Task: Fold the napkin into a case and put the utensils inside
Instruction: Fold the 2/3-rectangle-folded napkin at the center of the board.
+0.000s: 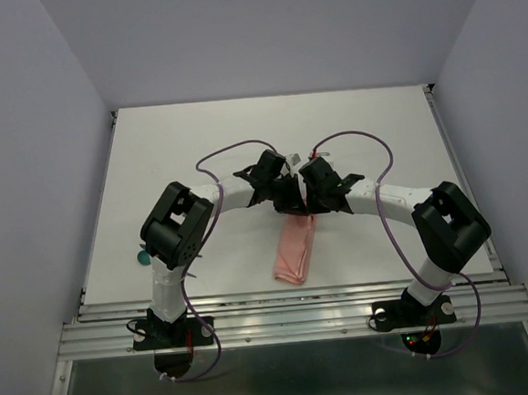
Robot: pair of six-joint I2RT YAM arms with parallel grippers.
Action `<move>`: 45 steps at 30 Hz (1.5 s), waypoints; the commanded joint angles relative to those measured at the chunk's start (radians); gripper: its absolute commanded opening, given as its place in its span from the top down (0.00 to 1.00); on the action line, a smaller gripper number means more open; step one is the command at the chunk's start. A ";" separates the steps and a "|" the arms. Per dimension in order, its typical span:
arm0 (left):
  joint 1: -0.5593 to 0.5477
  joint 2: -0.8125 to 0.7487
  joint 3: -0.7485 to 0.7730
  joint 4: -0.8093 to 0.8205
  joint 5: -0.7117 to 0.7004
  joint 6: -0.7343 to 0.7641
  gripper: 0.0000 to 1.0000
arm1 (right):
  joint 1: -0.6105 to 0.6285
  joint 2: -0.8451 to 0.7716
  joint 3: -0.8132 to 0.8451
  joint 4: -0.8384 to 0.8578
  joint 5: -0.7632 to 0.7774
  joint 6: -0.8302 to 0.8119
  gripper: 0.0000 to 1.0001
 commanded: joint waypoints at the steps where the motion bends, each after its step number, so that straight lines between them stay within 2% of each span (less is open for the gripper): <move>1: -0.004 -0.068 0.023 -0.028 -0.004 0.029 1.00 | 0.010 -0.025 0.017 0.000 0.020 0.011 0.99; 19: 0.002 -0.097 0.021 0.044 -0.013 0.001 1.00 | 0.010 -0.031 0.011 -0.001 0.016 0.020 0.99; 31: -0.001 -0.022 -0.004 0.061 0.027 -0.005 1.00 | 0.010 -0.028 0.017 0.000 0.016 0.019 0.99; 45: -0.009 -0.009 -0.028 0.055 0.048 0.004 1.00 | 0.010 -0.017 0.025 -0.001 0.016 0.014 0.99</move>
